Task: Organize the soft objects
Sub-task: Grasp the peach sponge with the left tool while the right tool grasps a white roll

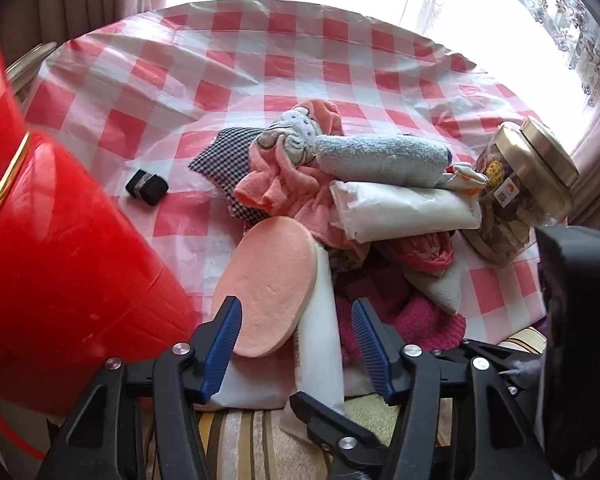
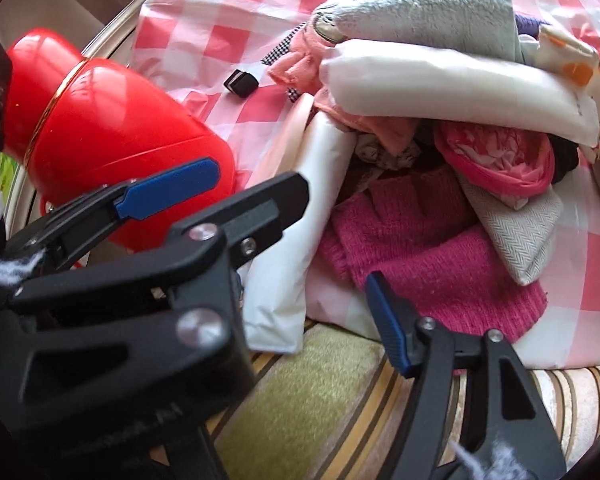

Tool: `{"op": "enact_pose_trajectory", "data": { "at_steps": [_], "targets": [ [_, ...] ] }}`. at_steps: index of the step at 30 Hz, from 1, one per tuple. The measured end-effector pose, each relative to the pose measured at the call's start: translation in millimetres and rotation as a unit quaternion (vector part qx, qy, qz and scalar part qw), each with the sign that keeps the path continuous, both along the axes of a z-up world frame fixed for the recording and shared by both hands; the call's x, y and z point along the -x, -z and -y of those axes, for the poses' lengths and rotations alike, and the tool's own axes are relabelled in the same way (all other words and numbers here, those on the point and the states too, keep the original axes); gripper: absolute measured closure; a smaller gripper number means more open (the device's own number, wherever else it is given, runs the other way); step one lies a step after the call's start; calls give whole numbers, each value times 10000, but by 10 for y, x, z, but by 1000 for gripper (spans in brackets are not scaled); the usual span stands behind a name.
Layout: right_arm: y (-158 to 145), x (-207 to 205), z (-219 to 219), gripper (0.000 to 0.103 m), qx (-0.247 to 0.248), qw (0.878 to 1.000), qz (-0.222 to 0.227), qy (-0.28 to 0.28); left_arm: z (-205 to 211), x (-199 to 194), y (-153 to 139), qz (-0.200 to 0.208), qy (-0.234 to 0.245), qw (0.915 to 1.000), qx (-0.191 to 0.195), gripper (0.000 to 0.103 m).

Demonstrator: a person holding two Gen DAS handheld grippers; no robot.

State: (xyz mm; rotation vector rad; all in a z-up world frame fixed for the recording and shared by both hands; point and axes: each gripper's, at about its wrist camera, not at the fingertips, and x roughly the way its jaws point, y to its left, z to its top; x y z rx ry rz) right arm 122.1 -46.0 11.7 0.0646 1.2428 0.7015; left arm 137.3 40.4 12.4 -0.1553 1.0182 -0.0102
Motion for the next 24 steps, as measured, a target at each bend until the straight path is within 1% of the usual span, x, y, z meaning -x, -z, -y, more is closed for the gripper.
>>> {"op": "enact_pose_trajectory", "data": {
  "at_steps": [1, 3, 5, 6, 8, 9, 10, 11, 12, 14, 15, 20, 24],
  "targets": [
    [12, -15, 10, 39, -59, 10000, -36, 35, 13, -26, -4, 16, 32, 10000, 13, 46],
    [32, -45, 11, 44, -92, 9999, -84, 73, 59, -84, 9, -11, 48, 9998, -172, 48],
    [34, -41, 33, 52, -120, 9999, -92, 84, 59, -154, 34, -49, 21, 9998, -215, 61],
    [37, -43, 41, 54, -156, 9998, -96, 74, 63, -191, 47, -80, 12, 9996, -254, 63],
    [40, -51, 49, 66, -253, 9996, -104, 66, 75, -258, 87, -144, 34, 9995, -283, 72],
    [31, -47, 73, 68, -289, 9995, -103, 67, 74, -285, 110, -177, 8, 9994, -288, 77],
    [20, -42, 92, 72, -308, 9995, -91, 66, 68, -298, 122, -183, -19, 9995, -261, 86],
    [14, -30, 118, 73, -302, 9995, -69, 80, 67, -297, 114, -163, -41, 9996, -222, 88],
    [2, -21, 145, 73, -309, 9995, -52, 93, 77, -279, 91, -120, -74, 9995, -269, 89],
    [-10, -14, 197, 75, -367, 9993, -67, 104, 97, -237, 45, -27, -142, 9987, -482, 90],
    [-22, -6, 224, 75, -395, 9991, -74, 108, 92, -224, 39, -25, -161, 9986, -497, 90],
    [-184, 101, 377, 75, -507, 9986, 139, 41, 53, -49, -75, 156, -335, 9982, -465, 95],
    [-284, 191, 549, 76, -594, 9981, 152, 52, 47, 124, -214, 340, -454, 9975, -421, 96]
  ]
}}
